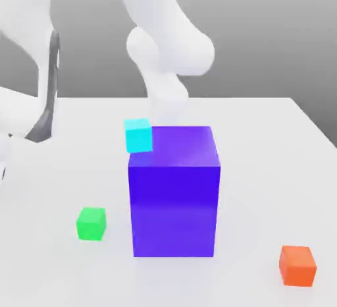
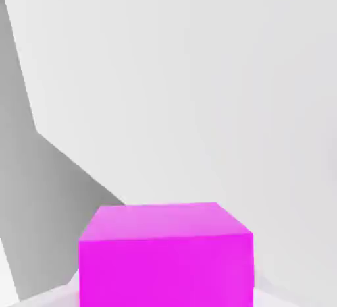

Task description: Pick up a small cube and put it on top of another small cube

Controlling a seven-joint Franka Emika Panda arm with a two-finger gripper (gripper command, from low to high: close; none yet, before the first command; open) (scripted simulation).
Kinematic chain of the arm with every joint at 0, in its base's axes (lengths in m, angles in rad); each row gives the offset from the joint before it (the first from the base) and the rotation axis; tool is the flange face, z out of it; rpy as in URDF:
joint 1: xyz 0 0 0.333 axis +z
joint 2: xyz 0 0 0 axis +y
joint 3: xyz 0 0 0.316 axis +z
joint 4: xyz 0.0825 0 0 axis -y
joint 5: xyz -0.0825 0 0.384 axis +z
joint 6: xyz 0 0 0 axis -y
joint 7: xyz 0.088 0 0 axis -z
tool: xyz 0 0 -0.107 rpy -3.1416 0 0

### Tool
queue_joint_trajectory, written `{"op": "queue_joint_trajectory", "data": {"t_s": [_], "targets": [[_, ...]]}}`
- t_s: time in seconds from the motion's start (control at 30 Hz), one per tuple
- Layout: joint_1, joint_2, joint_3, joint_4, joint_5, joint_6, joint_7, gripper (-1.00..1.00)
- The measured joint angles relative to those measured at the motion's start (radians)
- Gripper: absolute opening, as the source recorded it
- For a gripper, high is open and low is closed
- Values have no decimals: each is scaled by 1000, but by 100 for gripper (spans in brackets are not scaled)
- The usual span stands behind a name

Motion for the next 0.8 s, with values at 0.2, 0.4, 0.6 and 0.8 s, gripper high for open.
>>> {"op": "queue_joint_trajectory", "data": {"t_s": [0.2, 0.4, 0.6, 0.8], "targets": [[40, -175, 171, -155, 276, 189, 44, -100], [104, -423, 325, -321, 730, 323, -42, -100], [197, -595, 303, -476, 1035, 432, -75, -100], [200, -392, 307, -474, 1070, 639, -92, 100]]}}
